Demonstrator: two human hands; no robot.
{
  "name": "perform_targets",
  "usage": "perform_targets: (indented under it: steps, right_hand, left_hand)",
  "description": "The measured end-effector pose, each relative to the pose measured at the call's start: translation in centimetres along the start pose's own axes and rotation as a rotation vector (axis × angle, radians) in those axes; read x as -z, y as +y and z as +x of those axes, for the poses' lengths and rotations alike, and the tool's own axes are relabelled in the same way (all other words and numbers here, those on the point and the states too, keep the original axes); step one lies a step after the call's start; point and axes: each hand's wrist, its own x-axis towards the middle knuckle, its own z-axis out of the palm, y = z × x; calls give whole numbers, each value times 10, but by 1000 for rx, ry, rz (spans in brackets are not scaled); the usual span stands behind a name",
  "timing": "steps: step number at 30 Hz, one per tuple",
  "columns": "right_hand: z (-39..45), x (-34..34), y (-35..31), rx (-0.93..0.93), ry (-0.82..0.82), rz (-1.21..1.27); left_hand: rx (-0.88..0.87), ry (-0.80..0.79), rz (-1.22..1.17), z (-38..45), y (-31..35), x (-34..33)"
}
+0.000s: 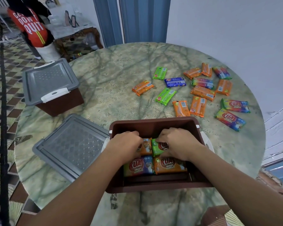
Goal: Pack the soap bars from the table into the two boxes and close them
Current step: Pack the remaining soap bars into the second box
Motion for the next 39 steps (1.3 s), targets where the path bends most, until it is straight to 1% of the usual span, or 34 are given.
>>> perform_targets:
  steps: [1,2,3,5,6,7,8,9,10,11,12,13,14,16,24,28,35,39]
  right_hand:
    - [-1,1,0,-3,57,38]
    - [-3,2,0,7,165,78]
    - [-3,3,2,19,319,111]
    - [-4,7,5,-5,619,154]
    - [-4,10,7,-44,694,155]
    - [-4,12,8,-82,710,149]
    - [-4,14,8,-117,674,140]
    - [-5,15,9,-155,594,125]
    - [-5,16,9,-200,487,91]
    - [-5,16,9,-244,375,45]
    - [-5,17,9,-279,298,1]
    - [-4,17,10,-303,275,-17]
    - [-5,18,12,-320,279,-13]
    - [-8,20,17,-345,283,0]
    - [-42,16,54,-487,266,-7]
    - [-49,17,63,-544,255,-3]
    - [-50,16,62,-554,267,5]
    - [-50,18,61,-558,242,22]
  left_hand:
    - [-4,36,-67,-1,0,-1]
    - [-23,107,-154,-2,-1,-2]
    - [-46,218,-238,-4,-3,-4]
    - [-24,525,-314,-10,-8,-7]
    - [47,669,-301,-12,-10,-7]
    - [148,764,-269,-14,-12,-7]
    - [255,791,-244,-14,-12,-6]
    - [345,736,-237,-14,-13,-4]
    - [412,613,-249,-11,-12,-4]
    - [454,469,-272,-8,-12,-4]
    - [475,350,-310,-4,-12,-2]
    - [484,282,-353,-1,-14,0]
    - [483,262,-395,3,-15,3]
    - [458,264,-430,11,-14,7]
    - [348,250,-376,55,26,20]
    - [308,266,-331,72,35,27]
    - [284,277,-304,78,33,26]
    - [289,275,-308,79,33,25]
